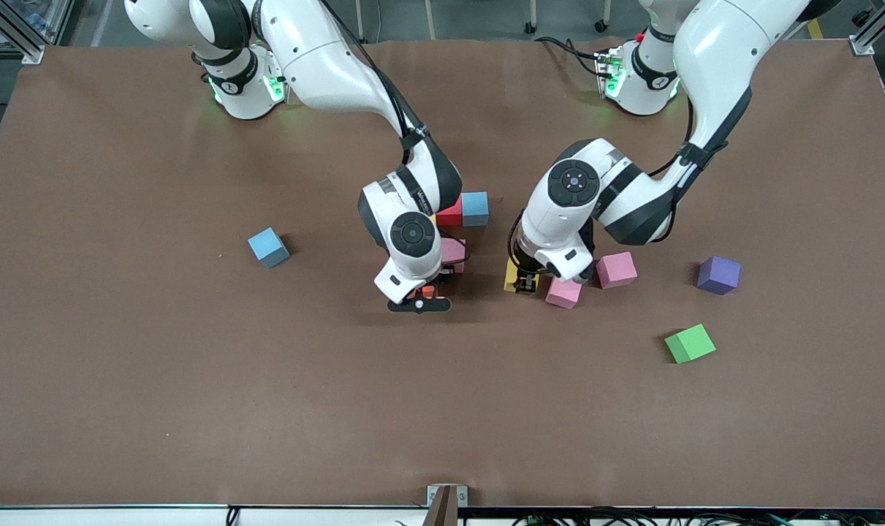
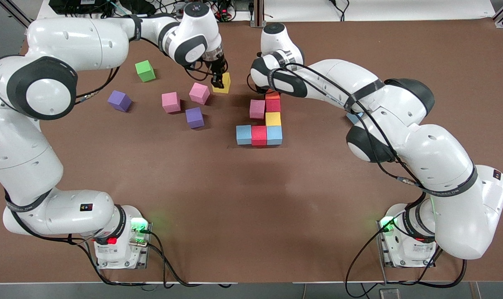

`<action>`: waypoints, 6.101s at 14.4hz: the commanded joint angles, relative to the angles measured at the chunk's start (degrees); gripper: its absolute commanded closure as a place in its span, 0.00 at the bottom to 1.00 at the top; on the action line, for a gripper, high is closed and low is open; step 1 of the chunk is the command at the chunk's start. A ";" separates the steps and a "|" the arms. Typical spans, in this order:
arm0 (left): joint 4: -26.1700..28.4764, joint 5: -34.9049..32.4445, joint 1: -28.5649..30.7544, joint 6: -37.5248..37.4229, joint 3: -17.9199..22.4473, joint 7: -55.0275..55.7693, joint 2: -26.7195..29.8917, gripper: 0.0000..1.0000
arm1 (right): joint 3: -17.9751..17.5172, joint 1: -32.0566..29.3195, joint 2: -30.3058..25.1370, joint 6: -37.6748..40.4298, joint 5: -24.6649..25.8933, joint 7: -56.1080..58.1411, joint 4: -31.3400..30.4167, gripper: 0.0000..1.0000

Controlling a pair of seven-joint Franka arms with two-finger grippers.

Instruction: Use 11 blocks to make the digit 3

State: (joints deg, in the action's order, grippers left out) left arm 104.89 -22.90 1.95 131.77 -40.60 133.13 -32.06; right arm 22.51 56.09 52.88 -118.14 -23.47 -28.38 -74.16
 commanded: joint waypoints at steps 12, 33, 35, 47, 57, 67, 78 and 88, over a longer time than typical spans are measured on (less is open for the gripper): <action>8.93 -2.51 -0.19 12.10 -0.62 13.82 -1.77 0.87 | 0.34 0.60 -1.99 -0.08 0.27 0.78 -1.43 0.00; 1.64 -6.72 -14.52 11.76 8.69 21.82 -6.88 0.87 | 25.81 -6.53 -20.27 19.26 0.36 9.24 -14.67 0.00; 1.63 -6.64 -15.13 11.76 8.78 21.82 -6.97 0.87 | 31.34 -2.50 -23.07 15.77 -0.17 6.25 -21.17 0.00; 1.63 -6.72 -15.92 11.58 8.87 23.31 -7.23 0.86 | 57.03 35.67 -26.51 -10.52 -12.38 -7.21 -58.19 0.00; 1.28 -6.46 -16.45 9.47 8.70 23.49 -7.32 0.82 | 44.56 29.17 -25.72 -18.00 -18.45 -7.04 -62.51 0.00; 0.93 -5.84 -17.42 9.47 8.78 23.49 -7.32 0.77 | 40.78 24.43 -24.93 -20.73 -18.45 -4.22 -63.83 0.00; -3.28 -6.37 -17.42 0.35 7.82 22.79 -5.05 0.00 | 35.50 19.85 -25.19 -22.84 -18.63 -4.49 -63.13 0.81; -21.65 -5.93 -16.27 -25.49 4.56 -9.16 -1.26 0.00 | 28.57 11.60 -18.44 -4.14 -18.10 -3.52 -34.60 1.00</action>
State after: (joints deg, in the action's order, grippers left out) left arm 86.55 -28.17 -14.37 110.16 -35.91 131.53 -32.80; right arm 54.41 72.81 30.59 -126.54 -40.62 -33.26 -116.61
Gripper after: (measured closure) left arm 0.000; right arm 0.405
